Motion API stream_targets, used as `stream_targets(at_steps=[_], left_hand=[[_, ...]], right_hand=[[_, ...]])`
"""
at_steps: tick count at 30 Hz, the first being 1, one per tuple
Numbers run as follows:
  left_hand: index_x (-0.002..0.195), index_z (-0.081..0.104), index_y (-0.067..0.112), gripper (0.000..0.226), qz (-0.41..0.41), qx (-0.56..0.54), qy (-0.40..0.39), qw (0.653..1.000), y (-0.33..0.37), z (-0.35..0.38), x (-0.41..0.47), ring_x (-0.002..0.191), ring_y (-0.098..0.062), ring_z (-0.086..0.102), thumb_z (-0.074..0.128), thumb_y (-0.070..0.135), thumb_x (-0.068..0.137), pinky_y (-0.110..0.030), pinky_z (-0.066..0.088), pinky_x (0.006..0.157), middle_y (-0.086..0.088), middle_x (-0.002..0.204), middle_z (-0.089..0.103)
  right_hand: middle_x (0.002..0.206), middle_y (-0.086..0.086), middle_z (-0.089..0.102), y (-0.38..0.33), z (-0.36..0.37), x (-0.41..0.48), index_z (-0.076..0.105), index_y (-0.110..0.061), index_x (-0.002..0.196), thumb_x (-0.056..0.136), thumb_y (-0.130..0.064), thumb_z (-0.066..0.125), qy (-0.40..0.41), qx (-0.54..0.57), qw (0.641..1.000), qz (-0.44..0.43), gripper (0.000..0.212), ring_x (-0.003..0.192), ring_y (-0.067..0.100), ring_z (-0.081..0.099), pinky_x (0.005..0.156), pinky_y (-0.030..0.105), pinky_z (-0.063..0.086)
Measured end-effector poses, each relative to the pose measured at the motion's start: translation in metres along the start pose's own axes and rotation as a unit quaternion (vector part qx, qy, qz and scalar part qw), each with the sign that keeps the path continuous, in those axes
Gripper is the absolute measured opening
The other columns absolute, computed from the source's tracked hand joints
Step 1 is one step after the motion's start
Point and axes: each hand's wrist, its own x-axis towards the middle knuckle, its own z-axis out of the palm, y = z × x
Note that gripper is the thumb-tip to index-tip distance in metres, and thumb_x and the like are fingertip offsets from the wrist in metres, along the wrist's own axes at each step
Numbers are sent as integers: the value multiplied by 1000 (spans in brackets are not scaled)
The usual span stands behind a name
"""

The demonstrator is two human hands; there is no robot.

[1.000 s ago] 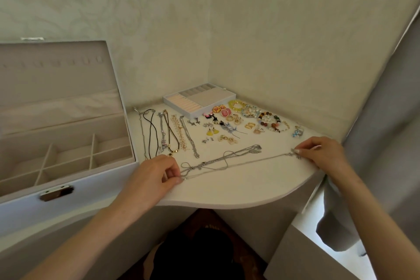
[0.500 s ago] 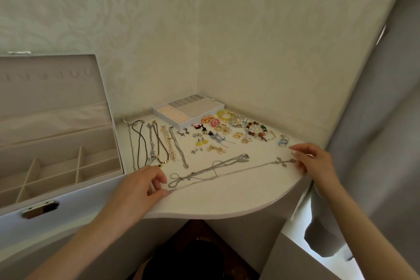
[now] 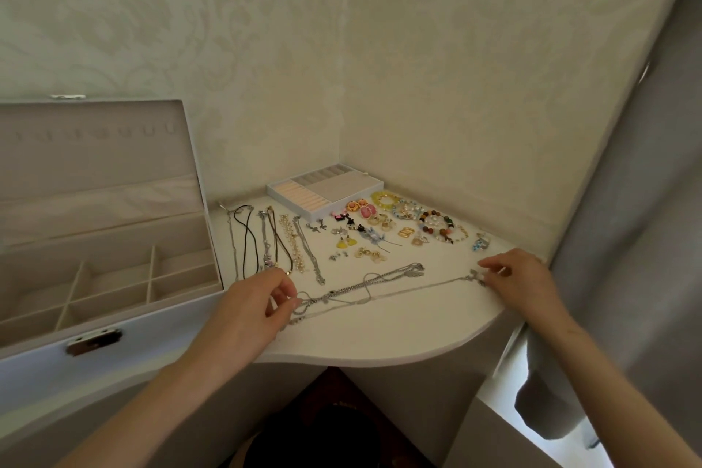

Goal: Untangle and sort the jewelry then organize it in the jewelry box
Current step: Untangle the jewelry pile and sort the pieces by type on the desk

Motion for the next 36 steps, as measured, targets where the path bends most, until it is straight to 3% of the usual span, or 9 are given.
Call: stream_targets(at_steps=[4,7,15,18,20,22,27,31,36], left_hand=[[84,58,30,8,13,-3,-7,1000,7,7,3,60,0,57,61,25,89,-15,46,56,14,76,59],[83,58,30,8,22,-12,-10,1000,11,12,5,61,-1,57,61,26,90,-16,46,58,13,76,60],[92,59,32,2,100,7,-47,994,50,37,18,77,4,53,57,31,91,-14,44,71,21,82,56],[104,59,29,12,153,-4,-87,984,71,59,29,94,3,49,54,32,93,-20,42,86,18,99,56],[116,57,27,22,176,-13,-114,978,84,74,39,110,-2,46,52,31,95,-17,34,91,14,115,55],[127,53,26,31,200,1,-137,970,95,90,50,122,-6,41,50,30,96,-18,27,95,10,129,51],[137,46,23,42,255,54,-200,944,107,117,69,125,-18,43,50,29,95,-37,31,105,1,135,53],[141,41,22,47,255,63,-209,942,102,118,68,129,-18,38,49,32,96,-35,27,108,2,141,48],[147,29,20,57,251,71,-213,941,96,111,61,143,-12,16,46,39,97,-26,6,117,4,156,23]], right_hand=[[78,-5,52,-5,-5,7,73,-21,81,80,-12,74,-55,-9,998,8,9,82,18,55,72,29,39],[72,-13,50,-6,-8,12,61,-27,66,78,-11,75,-87,-24,996,12,25,80,15,51,73,29,40],[78,-9,60,5,-13,3,65,-34,68,75,-5,76,-97,59,990,-80,32,75,9,55,67,14,36],[90,-17,61,12,-20,-9,72,-36,86,67,-38,81,-154,93,978,-104,21,88,10,54,74,21,40],[98,-30,56,21,-25,-15,70,-38,100,47,-74,73,-206,99,967,-114,64,99,5,47,83,21,39],[105,-27,47,26,-24,-16,61,-56,103,42,-83,67,-213,54,963,-155,67,102,3,41,88,18,36],[105,-21,41,25,-16,-17,58,-52,109,62,-30,87,-176,7,962,-209,60,99,7,40,85,13,31],[106,-23,44,20,-20,-12,57,-66,101,48,-90,56,-211,23,954,-210,58,102,-1,38,88,19,34],[102,-16,52,30,-20,-2,66,-57,93,52,-98,38,-164,29,967,-194,64,100,3,47,86,24,40]])
